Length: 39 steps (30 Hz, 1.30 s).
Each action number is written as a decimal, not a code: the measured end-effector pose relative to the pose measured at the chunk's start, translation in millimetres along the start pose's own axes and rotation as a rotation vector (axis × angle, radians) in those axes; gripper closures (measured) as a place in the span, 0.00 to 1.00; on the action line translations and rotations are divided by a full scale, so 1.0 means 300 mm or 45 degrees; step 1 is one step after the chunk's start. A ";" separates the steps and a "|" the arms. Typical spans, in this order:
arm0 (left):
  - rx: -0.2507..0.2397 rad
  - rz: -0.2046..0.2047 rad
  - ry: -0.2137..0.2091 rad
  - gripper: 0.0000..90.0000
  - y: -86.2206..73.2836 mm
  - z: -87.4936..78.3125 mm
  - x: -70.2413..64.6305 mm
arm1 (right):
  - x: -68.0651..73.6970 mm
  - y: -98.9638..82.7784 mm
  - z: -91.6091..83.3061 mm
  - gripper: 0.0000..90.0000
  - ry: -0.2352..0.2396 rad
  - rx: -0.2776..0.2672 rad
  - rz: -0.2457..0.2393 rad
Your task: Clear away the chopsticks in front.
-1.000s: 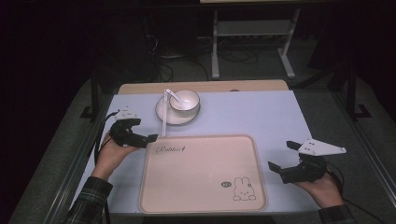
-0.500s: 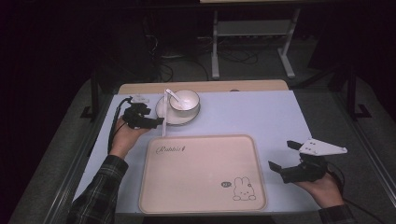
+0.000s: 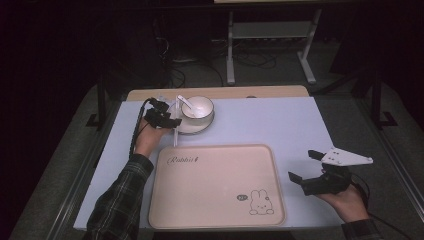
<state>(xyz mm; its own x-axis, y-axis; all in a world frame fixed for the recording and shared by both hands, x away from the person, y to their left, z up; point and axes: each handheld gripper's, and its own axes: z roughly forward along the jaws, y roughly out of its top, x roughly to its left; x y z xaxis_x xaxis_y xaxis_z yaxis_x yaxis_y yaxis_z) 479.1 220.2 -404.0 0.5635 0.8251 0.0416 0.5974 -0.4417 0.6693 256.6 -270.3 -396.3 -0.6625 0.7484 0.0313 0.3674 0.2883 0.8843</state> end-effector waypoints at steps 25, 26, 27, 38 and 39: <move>0.094 -0.003 0.086 0.70 0.012 0.102 -0.004 | -0.006 -0.003 -0.002 0.00 0.005 -0.003 0.007; 0.094 -0.009 0.090 0.71 0.011 0.102 -0.002 | -0.006 -0.003 -0.002 0.00 0.005 -0.004 0.007; 0.093 -0.017 0.097 0.75 0.011 0.102 0.001 | -0.005 -0.003 -0.002 0.00 0.006 -0.004 0.007; 0.092 -0.018 0.102 0.86 0.011 0.100 0.010 | -0.006 -0.003 -0.003 0.00 0.006 -0.003 0.007; 0.093 -0.022 0.100 0.86 0.010 0.100 0.011 | -0.006 -0.003 -0.003 0.00 0.006 -0.003 0.007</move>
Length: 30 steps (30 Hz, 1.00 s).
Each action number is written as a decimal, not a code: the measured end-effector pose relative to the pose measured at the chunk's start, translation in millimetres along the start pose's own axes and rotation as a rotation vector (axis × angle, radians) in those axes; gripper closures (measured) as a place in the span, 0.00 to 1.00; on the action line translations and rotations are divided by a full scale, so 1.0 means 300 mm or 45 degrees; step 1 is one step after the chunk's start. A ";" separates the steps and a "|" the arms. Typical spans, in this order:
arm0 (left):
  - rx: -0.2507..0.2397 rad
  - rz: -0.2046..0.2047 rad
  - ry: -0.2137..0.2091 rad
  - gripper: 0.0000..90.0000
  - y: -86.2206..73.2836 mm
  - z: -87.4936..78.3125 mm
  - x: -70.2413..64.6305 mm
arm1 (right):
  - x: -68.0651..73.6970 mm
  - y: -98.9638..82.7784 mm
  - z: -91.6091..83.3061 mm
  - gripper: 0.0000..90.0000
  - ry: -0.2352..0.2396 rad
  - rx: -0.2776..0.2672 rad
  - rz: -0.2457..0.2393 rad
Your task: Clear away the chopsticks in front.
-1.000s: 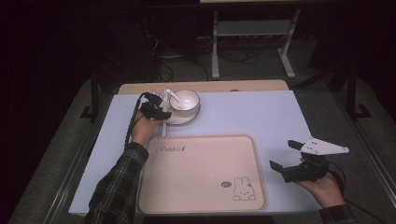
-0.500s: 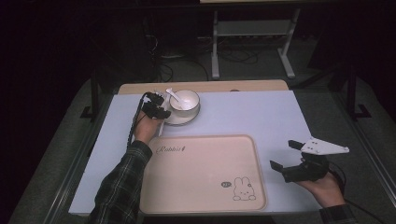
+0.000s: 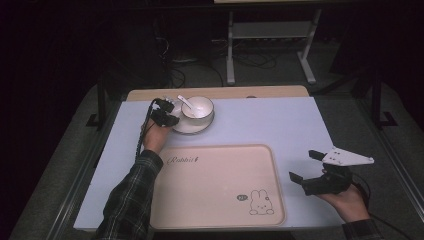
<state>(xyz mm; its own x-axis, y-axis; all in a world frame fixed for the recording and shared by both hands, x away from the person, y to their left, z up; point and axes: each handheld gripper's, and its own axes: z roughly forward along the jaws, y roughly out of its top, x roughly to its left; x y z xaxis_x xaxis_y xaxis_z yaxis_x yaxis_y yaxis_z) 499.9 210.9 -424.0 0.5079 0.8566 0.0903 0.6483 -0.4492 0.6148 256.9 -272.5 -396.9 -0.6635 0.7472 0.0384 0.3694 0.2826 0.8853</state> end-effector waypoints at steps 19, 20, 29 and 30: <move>-0.017 0.032 -0.071 0.61 0.001 -0.161 0.045 | 0.004 0.002 0.000 0.00 -0.002 -0.003 -0.004; -0.019 0.037 -0.074 0.61 -0.001 -0.175 0.048 | 0.004 0.002 0.000 0.00 -0.002 -0.002 -0.005; 0.019 0.060 -0.117 0.69 -0.058 -0.236 0.097 | 0.009 0.002 0.003 0.00 -0.002 0.003 -0.005; 0.024 0.054 -0.120 0.70 -0.066 -0.232 0.103 | 0.010 0.003 0.004 0.00 0.000 0.005 -0.006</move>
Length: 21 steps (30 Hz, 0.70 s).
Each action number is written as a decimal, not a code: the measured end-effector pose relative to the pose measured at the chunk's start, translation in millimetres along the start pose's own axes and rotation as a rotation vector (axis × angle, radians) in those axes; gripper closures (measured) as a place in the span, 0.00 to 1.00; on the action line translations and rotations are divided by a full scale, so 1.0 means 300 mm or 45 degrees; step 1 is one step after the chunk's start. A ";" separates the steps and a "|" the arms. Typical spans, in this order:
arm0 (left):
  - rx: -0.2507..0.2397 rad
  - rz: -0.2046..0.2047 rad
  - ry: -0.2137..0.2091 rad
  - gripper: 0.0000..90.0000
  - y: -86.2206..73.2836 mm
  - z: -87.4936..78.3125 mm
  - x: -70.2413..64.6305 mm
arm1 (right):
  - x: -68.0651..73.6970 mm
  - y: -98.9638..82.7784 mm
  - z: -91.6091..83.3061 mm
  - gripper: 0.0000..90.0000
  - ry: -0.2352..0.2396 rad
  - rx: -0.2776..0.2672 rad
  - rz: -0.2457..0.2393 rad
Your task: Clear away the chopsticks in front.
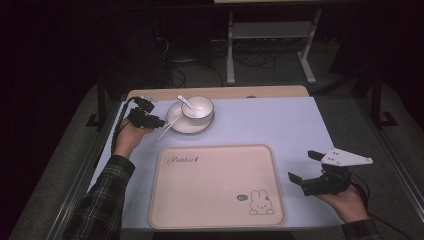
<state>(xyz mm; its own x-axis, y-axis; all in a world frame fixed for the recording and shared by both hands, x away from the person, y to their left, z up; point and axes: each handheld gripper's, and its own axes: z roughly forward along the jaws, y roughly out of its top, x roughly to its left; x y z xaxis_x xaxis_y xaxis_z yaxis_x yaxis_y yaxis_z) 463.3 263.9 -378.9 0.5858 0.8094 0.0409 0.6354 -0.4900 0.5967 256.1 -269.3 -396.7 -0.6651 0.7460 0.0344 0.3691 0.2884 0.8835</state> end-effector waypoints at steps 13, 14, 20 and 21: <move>0.088 -0.028 -0.100 0.85 -0.031 0.085 0.018 | -0.006 -0.004 -0.003 0.00 -0.004 0.001 0.007; 0.092 -0.029 -0.099 0.86 -0.032 0.088 0.017 | -0.008 -0.005 -0.004 0.00 -0.004 -0.001 0.006; 0.097 -0.018 -0.074 0.94 -0.036 0.084 0.017 | -0.009 -0.006 -0.004 0.00 0.000 -0.002 0.006; 0.091 -0.021 -0.088 0.95 -0.038 0.079 0.021 | -0.008 -0.006 -0.004 0.00 0.002 -0.002 0.004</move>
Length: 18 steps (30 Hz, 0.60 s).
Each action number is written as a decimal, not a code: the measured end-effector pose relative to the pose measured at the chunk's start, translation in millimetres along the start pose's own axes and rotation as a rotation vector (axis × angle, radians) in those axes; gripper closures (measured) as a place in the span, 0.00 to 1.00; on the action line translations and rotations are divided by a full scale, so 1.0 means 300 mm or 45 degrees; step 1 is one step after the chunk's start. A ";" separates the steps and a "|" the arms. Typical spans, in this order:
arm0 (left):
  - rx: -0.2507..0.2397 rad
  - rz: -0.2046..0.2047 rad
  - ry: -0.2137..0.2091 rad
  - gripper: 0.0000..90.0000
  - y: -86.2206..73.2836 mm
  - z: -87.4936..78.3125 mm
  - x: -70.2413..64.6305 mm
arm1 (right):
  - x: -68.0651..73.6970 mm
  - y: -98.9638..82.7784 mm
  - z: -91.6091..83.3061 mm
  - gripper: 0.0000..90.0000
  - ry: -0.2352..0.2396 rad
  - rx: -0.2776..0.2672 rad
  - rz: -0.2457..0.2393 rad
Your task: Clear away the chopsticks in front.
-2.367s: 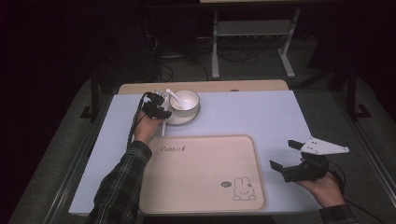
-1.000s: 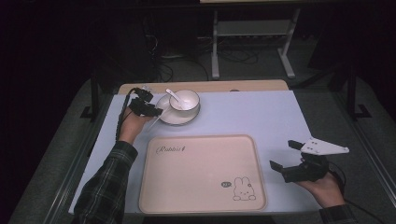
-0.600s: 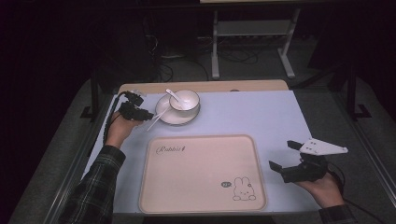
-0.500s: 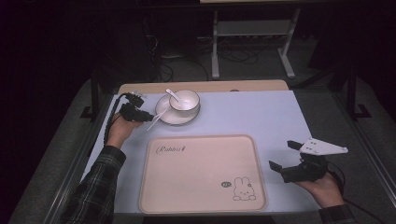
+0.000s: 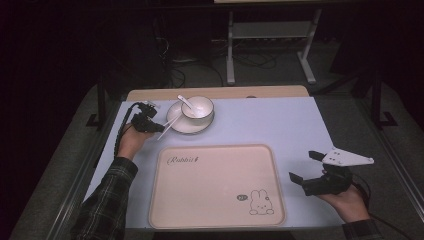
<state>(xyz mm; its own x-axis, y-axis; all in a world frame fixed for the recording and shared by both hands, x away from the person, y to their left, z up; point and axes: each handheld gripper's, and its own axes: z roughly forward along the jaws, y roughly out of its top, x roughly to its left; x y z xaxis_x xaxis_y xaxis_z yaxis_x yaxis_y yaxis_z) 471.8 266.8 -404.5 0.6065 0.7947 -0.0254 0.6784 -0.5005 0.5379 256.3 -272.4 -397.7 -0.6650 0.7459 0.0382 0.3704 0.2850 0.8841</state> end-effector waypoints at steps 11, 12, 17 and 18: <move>-0.065 -0.050 0.009 0.95 -0.041 -0.117 0.031 | 0.000 0.000 -0.001 0.00 -0.004 -0.003 0.002; -0.066 -0.057 0.010 0.95 -0.047 -0.128 0.031 | 0.000 0.000 -0.001 0.00 -0.005 -0.003 0.002; -0.083 -0.073 0.016 0.95 -0.109 -0.212 0.035 | 0.002 0.000 -0.001 0.00 -0.006 0.000 0.000; -0.083 -0.073 0.016 0.95 -0.109 -0.212 0.035 | 0.002 0.000 -0.001 0.00 -0.006 0.000 0.000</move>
<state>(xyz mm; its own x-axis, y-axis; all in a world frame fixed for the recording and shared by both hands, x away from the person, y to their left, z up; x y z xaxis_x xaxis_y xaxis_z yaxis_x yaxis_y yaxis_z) 429.7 313.4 -368.6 0.5619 0.8258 -0.0475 0.6831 -0.4308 0.5898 255.8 -271.9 -397.5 -0.6618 0.7488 0.0355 0.3702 0.2853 0.8841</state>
